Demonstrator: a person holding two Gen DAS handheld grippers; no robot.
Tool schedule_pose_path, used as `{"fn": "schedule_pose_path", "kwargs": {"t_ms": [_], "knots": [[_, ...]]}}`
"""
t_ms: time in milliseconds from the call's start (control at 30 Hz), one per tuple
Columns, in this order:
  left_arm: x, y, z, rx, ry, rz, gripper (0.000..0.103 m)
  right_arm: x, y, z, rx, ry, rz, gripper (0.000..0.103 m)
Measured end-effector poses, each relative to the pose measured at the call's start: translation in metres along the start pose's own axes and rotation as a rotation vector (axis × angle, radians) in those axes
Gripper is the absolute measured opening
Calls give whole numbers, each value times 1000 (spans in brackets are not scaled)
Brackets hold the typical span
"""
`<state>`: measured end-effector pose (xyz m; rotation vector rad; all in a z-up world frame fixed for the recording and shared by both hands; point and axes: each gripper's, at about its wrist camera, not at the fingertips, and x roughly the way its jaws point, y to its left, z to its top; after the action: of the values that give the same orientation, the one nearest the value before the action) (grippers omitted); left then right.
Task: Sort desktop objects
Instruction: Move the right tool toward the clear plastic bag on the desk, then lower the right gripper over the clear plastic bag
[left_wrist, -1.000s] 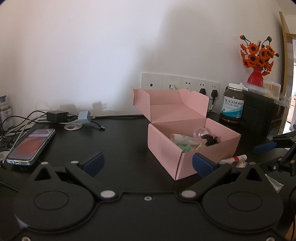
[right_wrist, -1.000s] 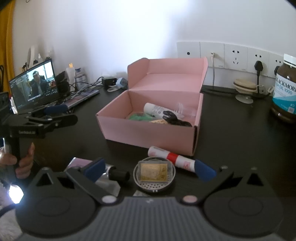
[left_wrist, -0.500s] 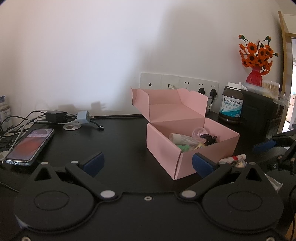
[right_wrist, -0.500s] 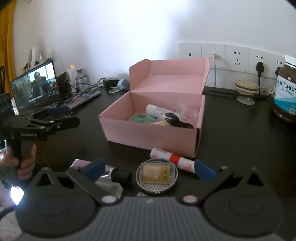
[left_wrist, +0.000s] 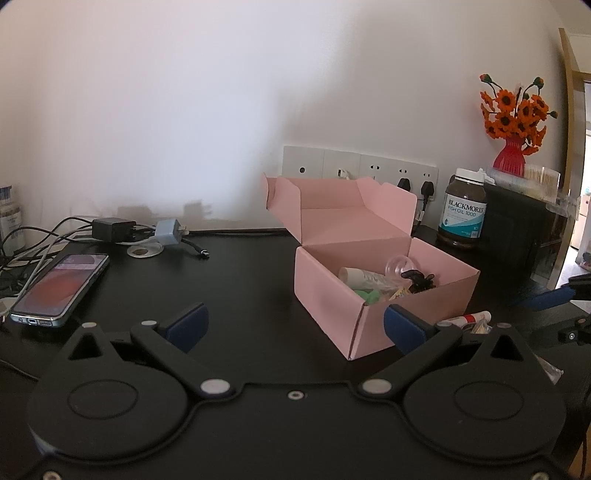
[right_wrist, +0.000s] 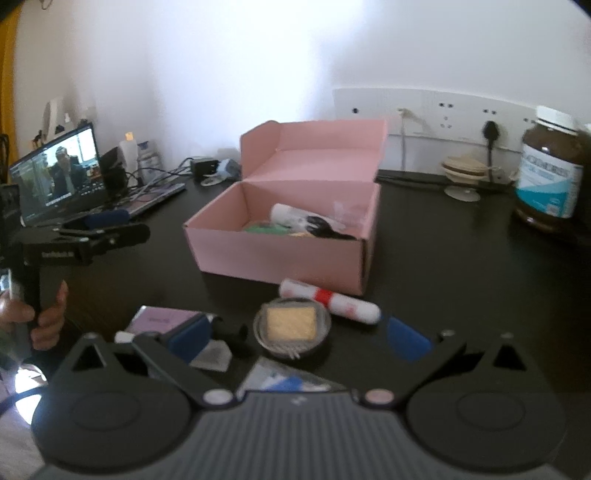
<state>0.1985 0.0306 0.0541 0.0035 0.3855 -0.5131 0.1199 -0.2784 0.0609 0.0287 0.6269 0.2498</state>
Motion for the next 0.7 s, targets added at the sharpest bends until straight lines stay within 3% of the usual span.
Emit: {"fn": "schedule_pose_path", "kwargs": {"t_ms": [367,700], "knots": [[-1,-2,0,14,-8,2,103,-25,-7,-28,-29,62,-134,102],[-1,-5,0,26,-12,11,103,-46,7,-55,-28,82,-173,102]]}}
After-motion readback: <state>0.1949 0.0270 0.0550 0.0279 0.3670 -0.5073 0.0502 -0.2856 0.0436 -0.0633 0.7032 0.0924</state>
